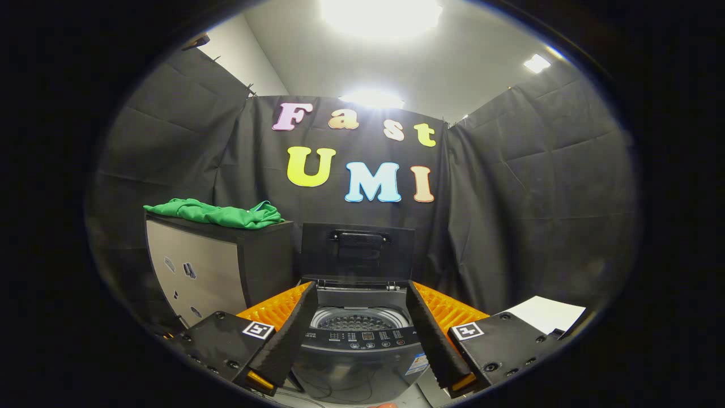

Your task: Put the clothes into the washing machine and then close the washing machine lid.

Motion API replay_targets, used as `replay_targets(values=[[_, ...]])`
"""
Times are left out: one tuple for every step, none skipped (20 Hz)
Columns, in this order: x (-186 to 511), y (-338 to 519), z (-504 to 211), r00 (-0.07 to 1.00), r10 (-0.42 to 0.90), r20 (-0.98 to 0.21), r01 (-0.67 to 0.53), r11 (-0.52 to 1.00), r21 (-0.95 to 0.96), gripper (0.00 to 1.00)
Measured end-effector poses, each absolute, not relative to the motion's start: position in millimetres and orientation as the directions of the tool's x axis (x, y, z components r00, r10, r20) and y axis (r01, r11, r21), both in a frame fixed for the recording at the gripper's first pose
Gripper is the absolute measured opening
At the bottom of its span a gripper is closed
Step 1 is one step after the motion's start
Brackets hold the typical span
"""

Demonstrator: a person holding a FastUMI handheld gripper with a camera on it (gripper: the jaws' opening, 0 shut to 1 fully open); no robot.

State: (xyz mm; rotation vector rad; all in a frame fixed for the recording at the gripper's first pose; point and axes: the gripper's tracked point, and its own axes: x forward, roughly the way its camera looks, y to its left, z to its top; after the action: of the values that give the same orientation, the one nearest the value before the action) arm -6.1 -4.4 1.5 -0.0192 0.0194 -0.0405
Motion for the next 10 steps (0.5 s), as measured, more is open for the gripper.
replay_targets(values=[[-6.1, -4.7, 0.5, 0.999, -0.042, -0.022, 0.041, 0.999, -0.019, 0.98], [-6.2, -5.4, 1.1, 0.999, -0.044, -0.024, 0.044, 0.999, -0.02, 0.98], [-6.4, -5.4, 2.0, 0.999, -0.044, -0.023, 0.044, 0.999, -0.021, 0.98], [-5.7, -4.5, 3.7, 0.999, -0.044, -0.019, 0.044, 0.999, -0.024, 0.98], [-5.0, -4.2, 3.0, 0.999, -0.044, -0.019, 0.043, 0.999, -0.027, 0.98], [-4.8, -4.5, 3.5, 0.999, -0.043, -0.018, 0.043, 0.999, -0.026, 0.98], [-4.1, -4.7, 3.3, 0.999, -0.044, -0.018, 0.044, 0.999, -0.024, 0.98], [-4.1, -4.8, 4.3, 0.999, -0.045, -0.018, 0.045, 0.999, -0.022, 0.98], [-3.7, -4.5, 4.5, 0.999, -0.046, -0.018, 0.045, 0.999, -0.02, 0.98], [-2.7, -4.1, 5.5, 0.999, -0.046, -0.02, 0.045, 0.999, -0.022, 0.98]])
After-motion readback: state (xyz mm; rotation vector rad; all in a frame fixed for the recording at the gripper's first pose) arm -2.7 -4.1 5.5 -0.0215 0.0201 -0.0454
